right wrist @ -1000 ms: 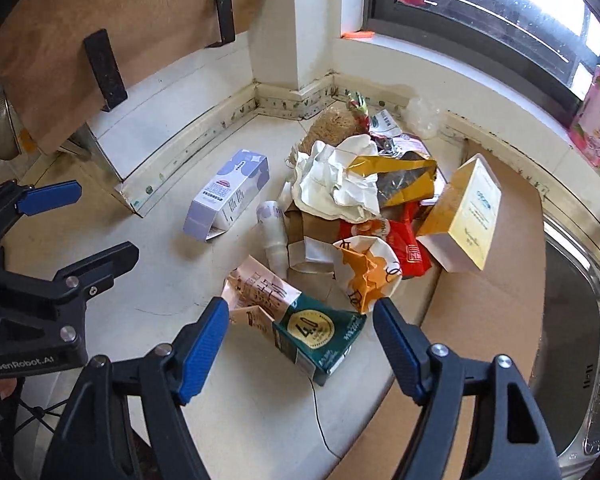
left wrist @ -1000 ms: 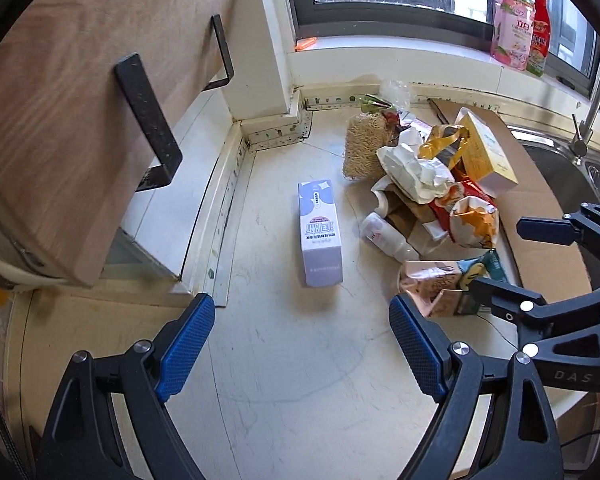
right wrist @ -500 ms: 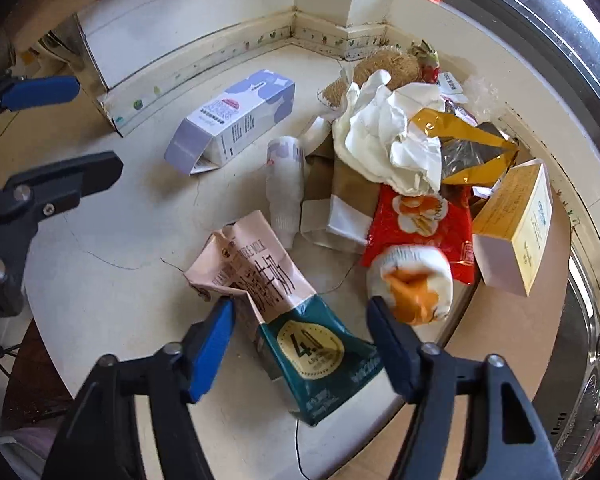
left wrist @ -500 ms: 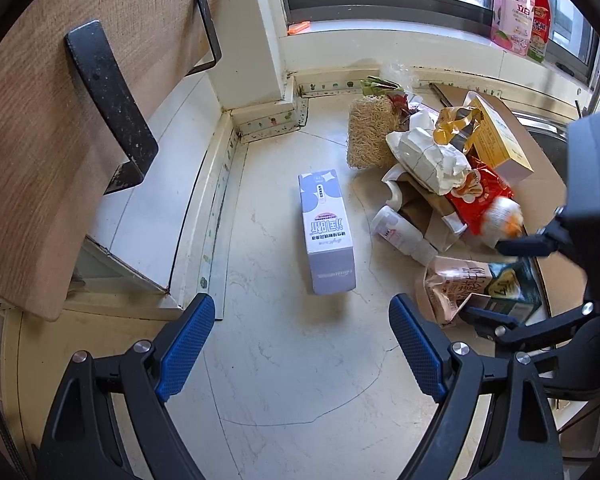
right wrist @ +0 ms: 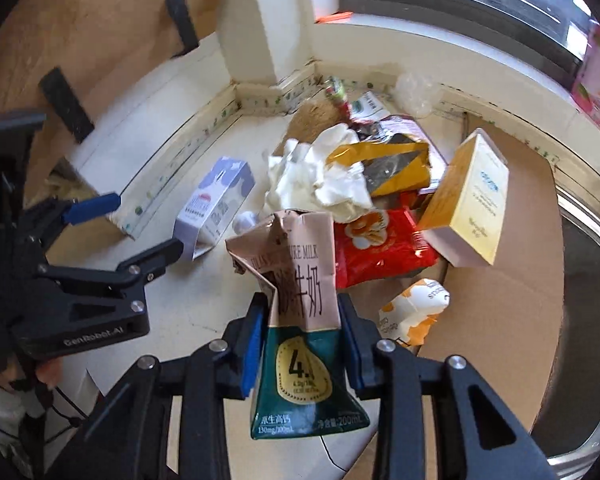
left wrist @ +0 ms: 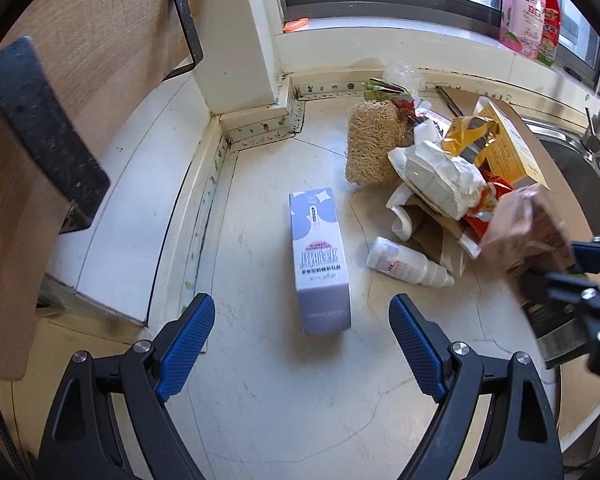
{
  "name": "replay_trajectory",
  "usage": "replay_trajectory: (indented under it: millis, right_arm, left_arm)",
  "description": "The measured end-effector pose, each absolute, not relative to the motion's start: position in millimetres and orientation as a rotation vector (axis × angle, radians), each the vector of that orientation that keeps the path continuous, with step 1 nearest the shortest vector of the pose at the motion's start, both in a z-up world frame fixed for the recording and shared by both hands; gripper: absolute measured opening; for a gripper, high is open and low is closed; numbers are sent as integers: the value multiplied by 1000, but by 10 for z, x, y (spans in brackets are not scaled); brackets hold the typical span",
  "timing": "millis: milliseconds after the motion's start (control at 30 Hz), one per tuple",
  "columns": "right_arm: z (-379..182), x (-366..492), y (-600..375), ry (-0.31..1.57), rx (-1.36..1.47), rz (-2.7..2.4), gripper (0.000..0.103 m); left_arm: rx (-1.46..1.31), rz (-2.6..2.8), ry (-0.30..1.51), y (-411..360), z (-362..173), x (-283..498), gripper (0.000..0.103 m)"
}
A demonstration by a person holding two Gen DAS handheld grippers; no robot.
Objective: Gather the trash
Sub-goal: 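Grasp the green milk carton with the right tool while the left grasps the lavender carton, then carry both cartons down to the floor bin and open both tools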
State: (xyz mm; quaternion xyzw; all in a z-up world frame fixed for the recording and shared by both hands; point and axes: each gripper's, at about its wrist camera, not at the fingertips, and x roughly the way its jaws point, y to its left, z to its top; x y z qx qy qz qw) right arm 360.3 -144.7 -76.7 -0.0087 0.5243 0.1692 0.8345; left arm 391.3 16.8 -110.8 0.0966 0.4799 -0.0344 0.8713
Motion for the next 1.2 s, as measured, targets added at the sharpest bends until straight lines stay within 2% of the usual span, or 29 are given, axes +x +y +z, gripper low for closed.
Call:
replay_trajectory:
  millis: [333,533,567,600,933,1200]
  right_arm:
    - [-805,3707,-1619,1104,86,238,34]
    - [-808,3651,-1580,1101,101,219,34]
    - [-798,3642,-1576,1098,102,220,34]
    - [-790,3633,-1573,1097,104,222,34]
    - [-600,3328,-1496,1068,113,244,34]
    - [-432,2805,-1555,1065,174,271,34]
  left_arm:
    - [181,-30,1086,162,-1372,4392,86]
    - [132,-50,1167,178,-1553,4496,50]
    - [115,-53,1184,193,-1585,4502,35]
    - [104,-53,1188,199,-1597,4502,34]
    - [71,-90,1189,194,-1429,4099,33]
    - [62,-137,1138,149,-968,3261,33]
